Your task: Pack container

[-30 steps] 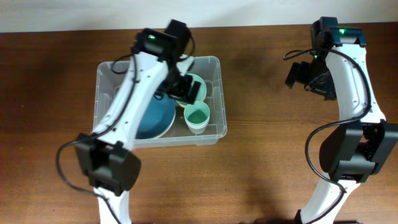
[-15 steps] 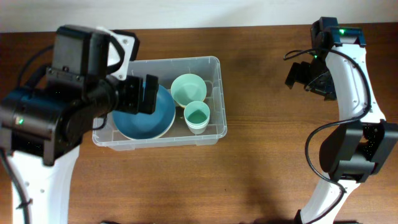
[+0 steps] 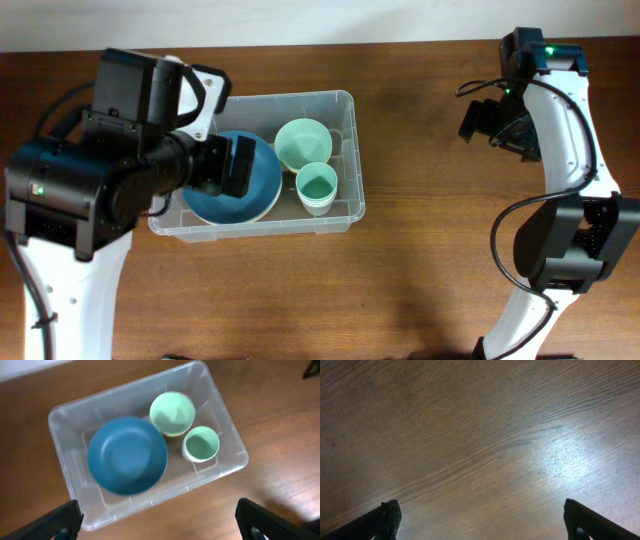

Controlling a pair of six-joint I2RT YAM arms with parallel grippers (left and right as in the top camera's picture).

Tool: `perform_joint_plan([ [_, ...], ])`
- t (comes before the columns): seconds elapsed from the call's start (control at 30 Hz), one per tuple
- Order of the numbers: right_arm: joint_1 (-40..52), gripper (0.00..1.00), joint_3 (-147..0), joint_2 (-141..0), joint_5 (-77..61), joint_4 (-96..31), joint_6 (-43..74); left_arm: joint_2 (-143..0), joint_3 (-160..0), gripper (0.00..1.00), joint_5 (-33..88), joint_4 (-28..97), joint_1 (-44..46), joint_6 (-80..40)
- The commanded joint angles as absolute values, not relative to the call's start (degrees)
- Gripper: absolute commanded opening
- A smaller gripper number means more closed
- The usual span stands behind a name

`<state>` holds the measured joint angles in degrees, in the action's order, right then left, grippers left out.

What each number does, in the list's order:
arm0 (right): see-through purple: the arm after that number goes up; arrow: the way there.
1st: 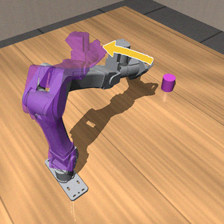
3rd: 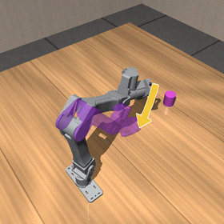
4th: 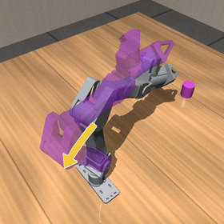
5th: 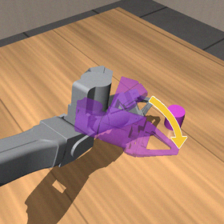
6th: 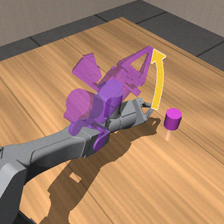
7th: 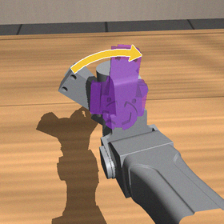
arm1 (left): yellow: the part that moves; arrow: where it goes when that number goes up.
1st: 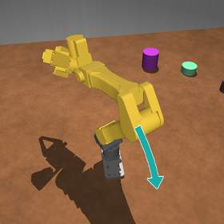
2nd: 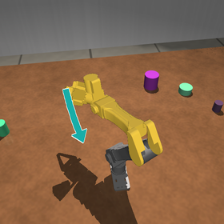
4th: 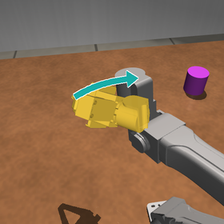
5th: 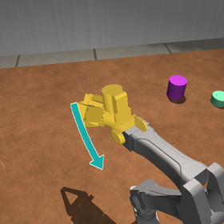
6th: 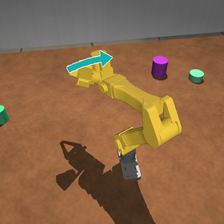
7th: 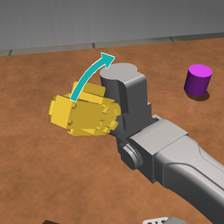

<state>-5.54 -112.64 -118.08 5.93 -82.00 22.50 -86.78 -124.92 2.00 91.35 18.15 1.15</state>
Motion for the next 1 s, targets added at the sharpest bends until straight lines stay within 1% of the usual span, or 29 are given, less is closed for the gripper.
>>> perform_joint_plan([
  [0.0,-5.7,0.99,-112.8,-117.8,6.0,-82.0,22.8,-86.7,-123.0,1.0,6.0,89.2,19.2,10.6],
  [0.13,-5.7,0.99,-112.8,-117.8,6.0,-82.0,22.8,-85.9,-119.6,1.0,6.2,84.9,19.4,10.7],
  [0.23,-5.7,0.99,-112.8,-117.8,6.0,-82.0,22.8,-82.8,-113.1,1.0,6.2,77.8,19.4,13.9],
  [0.27,-5.7,0.99,-112.8,-117.8,6.0,-82.0,22.8,-80.2,-107.5,1.0,6.2,72.6,19.3,16.7],
  [0.33,-5.7,0.99,-112.8,-117.8,6.0,-82.0,22.8,-77.2,-100.7,1.0,6.2,66.2,19.3,19.3],
  [0.4,-5.7,0.99,-112.8,-117.8,6.0,-82.0,22.8,-72.5,-89.3,1.0,6.2,55.2,18.8,22.1],
  [0.5,-5.7,0.99,-112.8,-117.8,6.0,-82.0,22.8,-65.6,-71.9,1.0,6.2,37.3,17.2,22.6],
  [0.7,-5.7,0.99,-112.8,-117.8,6.0,-82.0,22.8,-53.0,-45.0,1.0,6.2,8.6,14.0,22.6],
  [0.83,-5.7,0.99,-112.8,-117.8,6.0,-82.0,22.8,-42.7,-30.9,1.0,6.2,-4.9,11.9,22.6],
  [0.97,-5.7,0.99,-112.8,-117.8,6.0,-82.0,22.8,-34.3,-22.3,1.0,6.2,-11.7,10.5,22.6],
])
